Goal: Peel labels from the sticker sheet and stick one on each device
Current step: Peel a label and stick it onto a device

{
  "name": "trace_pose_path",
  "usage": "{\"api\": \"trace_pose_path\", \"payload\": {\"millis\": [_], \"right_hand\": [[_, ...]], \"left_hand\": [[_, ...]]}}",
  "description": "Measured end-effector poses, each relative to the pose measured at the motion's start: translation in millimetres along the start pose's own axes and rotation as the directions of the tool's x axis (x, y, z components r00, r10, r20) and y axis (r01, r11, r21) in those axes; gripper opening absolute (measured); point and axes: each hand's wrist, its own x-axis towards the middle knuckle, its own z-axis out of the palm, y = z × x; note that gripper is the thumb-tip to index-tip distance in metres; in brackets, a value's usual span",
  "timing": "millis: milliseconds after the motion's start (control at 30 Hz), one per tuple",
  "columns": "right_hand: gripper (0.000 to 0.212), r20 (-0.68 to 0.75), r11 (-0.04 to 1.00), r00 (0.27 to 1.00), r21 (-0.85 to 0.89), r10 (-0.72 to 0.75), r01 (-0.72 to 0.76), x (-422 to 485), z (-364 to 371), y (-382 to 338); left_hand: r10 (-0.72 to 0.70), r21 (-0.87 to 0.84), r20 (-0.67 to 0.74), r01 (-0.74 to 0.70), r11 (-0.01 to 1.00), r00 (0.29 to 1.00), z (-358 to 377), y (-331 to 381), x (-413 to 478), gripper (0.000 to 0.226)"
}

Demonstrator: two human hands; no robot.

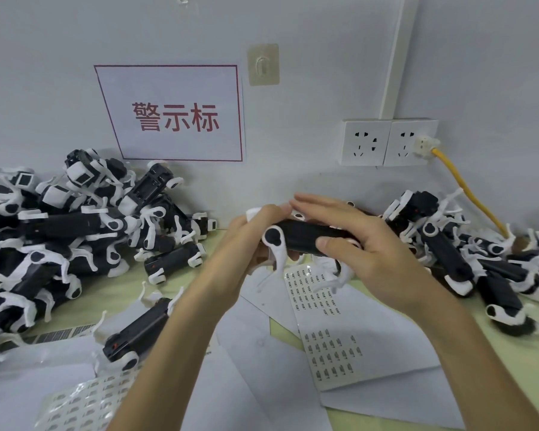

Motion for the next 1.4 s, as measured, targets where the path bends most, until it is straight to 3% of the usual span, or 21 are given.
{"api": "trace_pose_path", "payload": {"millis": [67, 167, 300, 500, 600, 667, 733, 800, 833, 900, 933, 1067, 1200, 1300, 1400], "right_hand": [[0.041, 0.051, 1.000, 0.999, -0.012, -0.004, 0.005, 0.1, -0.4, 0.9], [0.039, 0.056, 0.999, 0.998, 0.004, -0.036, 0.036, -1.4, -0.6, 1.3], [0.036, 0.017, 0.999, 0.999, 0.001, -0.033, 0.033, -1.6, 2.4, 1.3], [0.017, -0.281, 0.996, 0.955, -0.019, -0.092, 0.091, 0.1, 0.9, -4.0], [0.023, -0.408, 0.995, 0.909, 0.004, -0.089, 0.099, 1.9, -9.8, 2.6], [0.023, -0.399, 0.999, 0.917, -0.032, 0.025, -0.042, 0.9, -19.0, 14.4], [0.017, -0.249, 0.935, 0.932, -0.170, 0.265, -0.311, -3.0, -28.5, 33.4], [0.011, -0.066, 0.769, 0.844, -0.379, 0.532, -0.515, -10.8, -32.8, 55.0], [0.019, -0.013, 0.680, 0.772, -0.466, 0.635, -0.566, -14.0, -31.4, 65.3], [0.042, -0.016, 0.548, 0.663, -0.549, 0.748, -0.631, -18.3, -24.1, 82.4], [0.049, -0.057, 0.505, 0.643, -0.568, 0.763, -0.650, -19.2, -19.3, 88.4], [0.058, -0.222, 0.396, 0.674, -0.665, 0.705, -0.633, -19.5, -2.3, 105.0], [0.039, -0.259, 0.385, 0.683, -0.668, 0.683, -0.637, -21.5, 0.7, 110.1], [0.018, -0.287, 0.514, 0.708, -0.522, 0.645, -0.681, -21.2, -5.4, 110.1], [0.017, -0.281, 0.713, 0.764, -0.278, 0.581, -0.644, -15.8, -15.4, 94.9]], "left_hand": [[0.014, 0.013, -0.010, -0.014, 1.000, 1.000, -1.3, -0.9, 1.2, 0.042], [-0.009, 0.041, 0.025, 0.008, 0.999, 1.000, -2.6, -1.6, 1.1, 0.056], [-0.096, -0.010, -0.036, 0.096, 0.995, 0.995, 1.5, 2.2, 6.4, 0.030], [-0.023, -0.126, -0.139, 0.005, 0.992, 0.990, -9.2, 2.1, 4.5, 0.042], [-0.039, -0.340, -0.176, -0.023, 0.940, 0.984, -17.7, 2.3, 1.5, 0.046], [-0.118, -0.597, -0.146, 0.008, 0.802, 0.982, -22.5, 0.9, 0.5, 0.051], [-0.158, -0.789, -0.121, 0.002, 0.614, 0.980, -23.8, 1.3, 0.5, 0.052], [-0.174, -0.866, -0.097, 0.003, 0.500, 0.980, -23.4, 1.1, 1.4, 0.051], [-0.169, -0.890, -0.084, 0.002, 0.455, 0.982, -23.0, 1.2, 1.3, 0.051], [-0.160, -0.918, -0.051, 0.017, 0.396, 0.986, -22.1, 1.3, 1.2, 0.050], [-0.151, -0.922, -0.035, 0.027, 0.387, 0.988, -21.6, 1.5, 1.1, 0.046], [-0.092, -0.878, -0.002, 0.042, 0.477, 0.996, -20.9, 2.6, -1.8, 0.021], [-0.139, -0.825, 0.044, 0.115, 0.554, 0.989, -22.4, 1.6, -2.7, 0.027], [-0.182, -0.703, -0.004, 0.127, 0.700, 0.983, -23.0, -4.8, -1.1, 0.022], [-0.154, -0.473, 0.004, 0.137, 0.870, 0.988, -28.1, -13.4, -0.5, 0.030]]}}
